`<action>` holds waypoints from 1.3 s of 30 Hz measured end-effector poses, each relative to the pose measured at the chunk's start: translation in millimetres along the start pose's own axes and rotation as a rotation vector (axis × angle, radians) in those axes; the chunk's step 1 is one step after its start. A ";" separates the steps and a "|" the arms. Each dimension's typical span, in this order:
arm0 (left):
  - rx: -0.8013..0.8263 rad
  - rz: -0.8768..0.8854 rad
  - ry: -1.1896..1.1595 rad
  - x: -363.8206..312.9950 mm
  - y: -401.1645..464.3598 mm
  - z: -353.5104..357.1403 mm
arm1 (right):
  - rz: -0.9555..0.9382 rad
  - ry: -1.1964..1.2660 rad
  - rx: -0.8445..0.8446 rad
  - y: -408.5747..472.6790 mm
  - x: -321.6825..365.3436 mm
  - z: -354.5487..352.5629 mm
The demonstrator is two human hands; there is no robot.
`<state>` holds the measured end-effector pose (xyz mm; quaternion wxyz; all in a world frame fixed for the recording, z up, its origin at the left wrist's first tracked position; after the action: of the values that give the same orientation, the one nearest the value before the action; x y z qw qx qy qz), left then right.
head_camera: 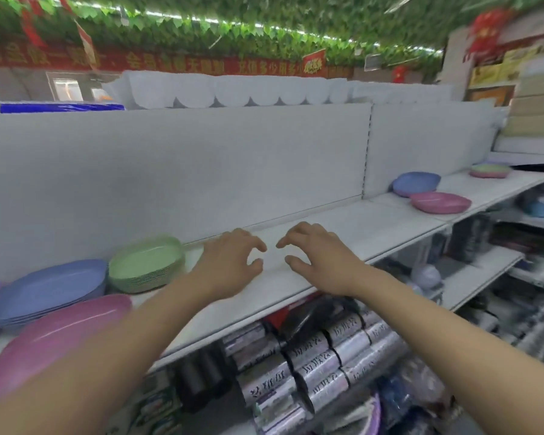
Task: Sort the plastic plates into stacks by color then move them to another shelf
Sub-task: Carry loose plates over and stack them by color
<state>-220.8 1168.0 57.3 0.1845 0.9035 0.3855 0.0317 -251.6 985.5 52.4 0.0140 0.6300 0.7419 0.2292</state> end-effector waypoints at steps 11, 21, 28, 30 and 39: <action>0.046 0.184 -0.131 -231.9 196.5 98.1 | 0.216 -0.097 -0.044 -80.9 -287.0 -117.1; 0.061 0.178 -0.182 -325.6 325.0 154.0 | 0.357 -0.079 -0.046 -90.3 -465.7 -161.1; 0.010 0.009 -0.102 -285.3 424.7 174.2 | 0.354 -0.072 -0.083 -24.1 -545.5 -165.1; 0.069 -0.087 -0.059 -266.5 452.3 180.3 | 0.329 -0.050 -0.095 7.8 -565.4 -166.0; 0.241 -0.364 -0.408 -223.2 509.7 231.9 | 0.285 0.028 -0.070 149.8 -636.9 -140.4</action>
<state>18.1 614.8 43.0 0.1525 0.8226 0.4970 -0.2302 -24.9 355.9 60.8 -0.0071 0.7249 0.6365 0.2634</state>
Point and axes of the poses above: each hand's wrist, its own y-axis towards the middle knuckle, its own z-axis out of the palm, x = y × z, the point moved 5 cm from there along y, towards the middle knuckle, and after that the axes turned 13 degrees about z, right-handed, at the moved point
